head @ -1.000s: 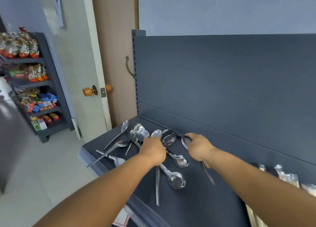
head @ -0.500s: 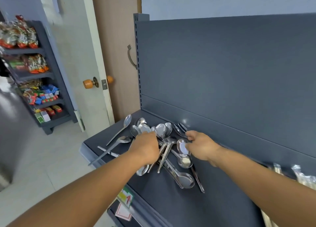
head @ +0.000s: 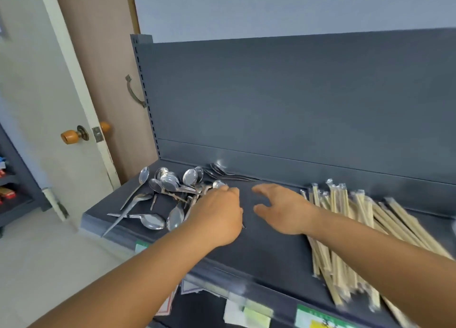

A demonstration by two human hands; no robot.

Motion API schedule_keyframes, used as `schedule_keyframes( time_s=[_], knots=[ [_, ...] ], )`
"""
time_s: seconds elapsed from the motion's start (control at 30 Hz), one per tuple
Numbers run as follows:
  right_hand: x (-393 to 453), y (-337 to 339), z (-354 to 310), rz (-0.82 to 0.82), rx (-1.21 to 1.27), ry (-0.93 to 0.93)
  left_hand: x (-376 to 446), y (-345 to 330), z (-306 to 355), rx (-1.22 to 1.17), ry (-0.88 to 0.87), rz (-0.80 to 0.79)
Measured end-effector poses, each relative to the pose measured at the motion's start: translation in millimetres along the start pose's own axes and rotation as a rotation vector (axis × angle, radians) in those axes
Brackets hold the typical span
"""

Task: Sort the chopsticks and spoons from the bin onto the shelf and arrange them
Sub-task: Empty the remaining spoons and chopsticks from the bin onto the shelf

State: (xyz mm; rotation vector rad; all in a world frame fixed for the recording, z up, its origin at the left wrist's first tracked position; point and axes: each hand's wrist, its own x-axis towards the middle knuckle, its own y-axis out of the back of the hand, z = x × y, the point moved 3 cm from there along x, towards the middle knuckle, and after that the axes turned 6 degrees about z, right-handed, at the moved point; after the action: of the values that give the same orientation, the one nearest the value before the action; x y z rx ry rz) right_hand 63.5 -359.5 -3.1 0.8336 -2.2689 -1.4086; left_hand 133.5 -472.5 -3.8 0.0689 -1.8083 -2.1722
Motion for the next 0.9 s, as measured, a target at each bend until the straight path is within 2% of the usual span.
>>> schedule_keyframes(
  time_s=[0.33, 0.53, 0.73, 0.9],
  knots=[
    [-103, 69, 83, 0.197, -0.124, -0.175, -14, -5, 124, -0.072, -0.291, 0.009],
    [-161, 118, 141, 0.310, -0.107, -0.267, -18, -10, 211, -0.079, -0.429, 0.034],
    [-217, 162, 217, 0.332, -0.152, -0.379, -20, -22, 312, -0.071, -0.486, 0.037],
    [-250, 192, 287, 0.312, -0.123, -0.381, -22, -43, 395, -0.069, -0.480, 0.005]
  ],
)
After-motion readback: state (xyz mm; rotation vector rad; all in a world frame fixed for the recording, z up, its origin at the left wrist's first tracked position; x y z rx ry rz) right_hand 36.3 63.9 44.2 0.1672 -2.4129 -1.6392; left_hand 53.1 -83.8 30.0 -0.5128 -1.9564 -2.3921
